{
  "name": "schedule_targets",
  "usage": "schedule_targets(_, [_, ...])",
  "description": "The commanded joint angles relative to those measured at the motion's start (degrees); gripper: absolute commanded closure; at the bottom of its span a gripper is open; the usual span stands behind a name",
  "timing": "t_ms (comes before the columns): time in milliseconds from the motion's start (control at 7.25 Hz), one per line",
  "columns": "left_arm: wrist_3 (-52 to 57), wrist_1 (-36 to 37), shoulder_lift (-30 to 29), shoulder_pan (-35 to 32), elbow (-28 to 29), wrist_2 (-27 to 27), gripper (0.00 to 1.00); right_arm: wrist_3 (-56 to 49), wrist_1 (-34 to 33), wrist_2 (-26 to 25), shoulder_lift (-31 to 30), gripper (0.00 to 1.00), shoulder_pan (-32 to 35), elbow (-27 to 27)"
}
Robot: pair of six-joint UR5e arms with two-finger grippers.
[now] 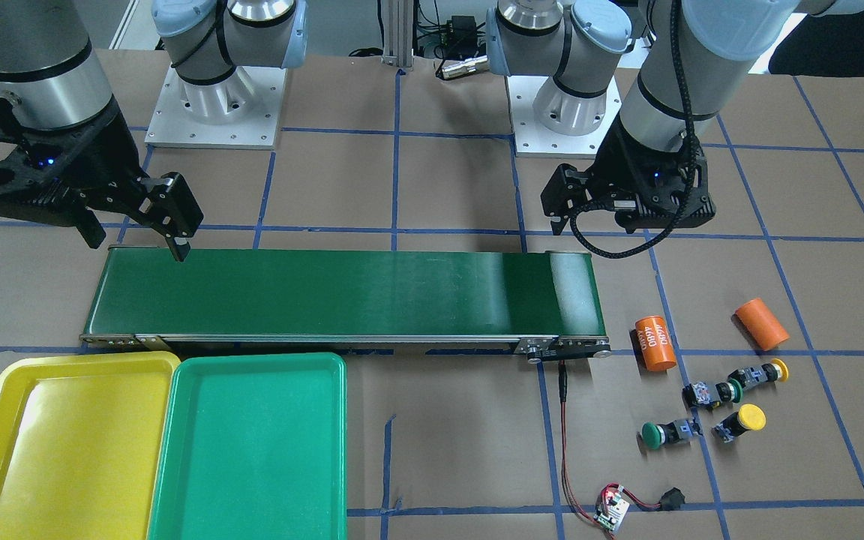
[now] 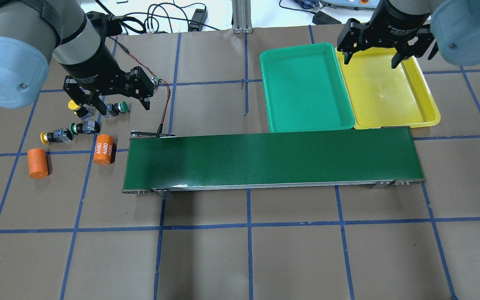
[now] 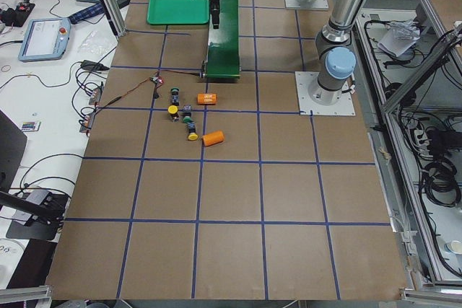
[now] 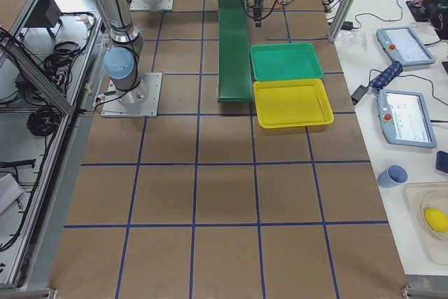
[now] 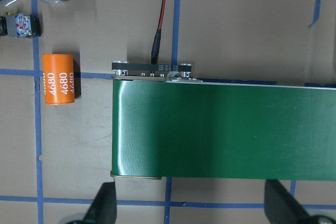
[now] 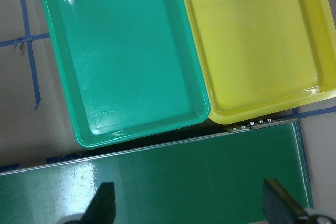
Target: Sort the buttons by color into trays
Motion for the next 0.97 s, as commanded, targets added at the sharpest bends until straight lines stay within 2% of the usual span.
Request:
schedule_targets(0, [0.3,0.1,0.3,0.2,0.1,0.2,0.0,0.0,0.0,0.0,0.0,0.0,0.0,0.1])
schedule_targets(276, [1.8,-0.4,0.2,1.1,-0.3,0.3,0.0,0.0,0.0,-0.1,0.0,0.0,0.0,0.1])
schedule_targets(414, [9.1,0.2,-1.6,3.5,-0.8,0.3,0.0,0.0,0.0,-0.1,0.0,0.0,0.0,0.1])
schedule_targets(828, [12.1,5.8,-7.6,14.7,-5.6,-0.1,0.0,0.0,0.0,0.0,0.0,0.0,0.0,0.1])
